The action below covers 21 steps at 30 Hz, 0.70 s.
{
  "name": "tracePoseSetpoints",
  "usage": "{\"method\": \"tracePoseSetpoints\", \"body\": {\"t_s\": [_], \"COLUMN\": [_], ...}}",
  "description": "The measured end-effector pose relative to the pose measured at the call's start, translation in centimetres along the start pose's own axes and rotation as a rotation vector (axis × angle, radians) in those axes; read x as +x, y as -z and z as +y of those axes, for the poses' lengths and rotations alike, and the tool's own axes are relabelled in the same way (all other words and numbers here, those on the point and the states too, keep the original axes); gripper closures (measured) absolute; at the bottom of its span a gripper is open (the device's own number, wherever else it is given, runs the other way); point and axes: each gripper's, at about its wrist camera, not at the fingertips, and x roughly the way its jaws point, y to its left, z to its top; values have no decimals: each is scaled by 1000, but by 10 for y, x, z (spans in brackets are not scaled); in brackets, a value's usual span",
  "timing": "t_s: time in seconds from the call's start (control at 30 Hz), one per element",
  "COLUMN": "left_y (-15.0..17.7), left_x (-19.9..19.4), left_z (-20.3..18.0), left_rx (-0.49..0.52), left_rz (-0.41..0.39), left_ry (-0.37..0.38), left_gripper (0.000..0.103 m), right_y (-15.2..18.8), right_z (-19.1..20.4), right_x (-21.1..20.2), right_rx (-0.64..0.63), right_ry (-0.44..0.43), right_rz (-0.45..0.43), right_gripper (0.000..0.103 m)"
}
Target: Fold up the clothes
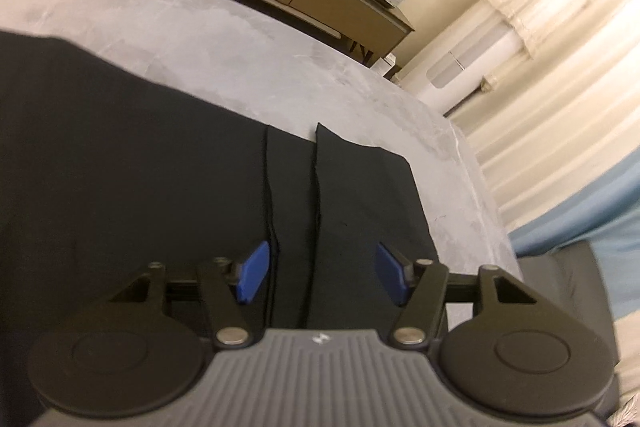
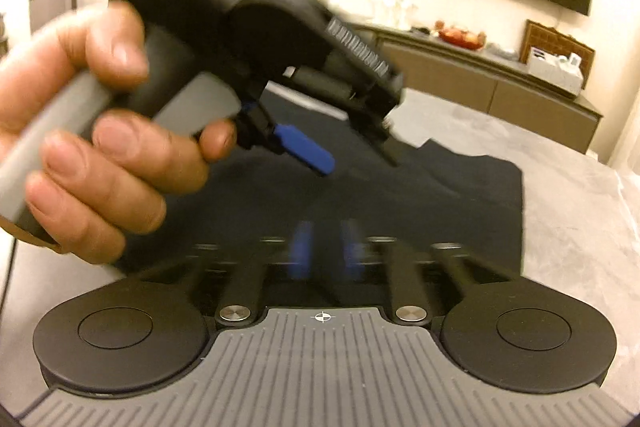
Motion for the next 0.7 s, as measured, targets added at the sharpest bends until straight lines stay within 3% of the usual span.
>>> {"method": "tracePoseSetpoints", "body": {"t_s": [0.17,0.27,0.3,0.4,0.7], "left_y": [-1,0,0,0,5], "left_x": [-2,1,1,4,18], "left_z": [0,-4,-5,-8,-21], "left_rx": [7,18,21,24,62], "left_rz": [6,15,18,22,46], "left_ry": [1,6,8,14,29], "left_gripper": [42,42,42,40,34], "right_y": [3,3,3,3,0], "right_z": [0,-13,-15,-17,-6], "right_x": [15,14,12,4,-30], "right_rx": [12,77,83,94,69], "right_ry": [6,-6,-1,8,-8], "right_rz": [40,61,62,55,-30], "right_gripper": [54,76,92,103,103]}}
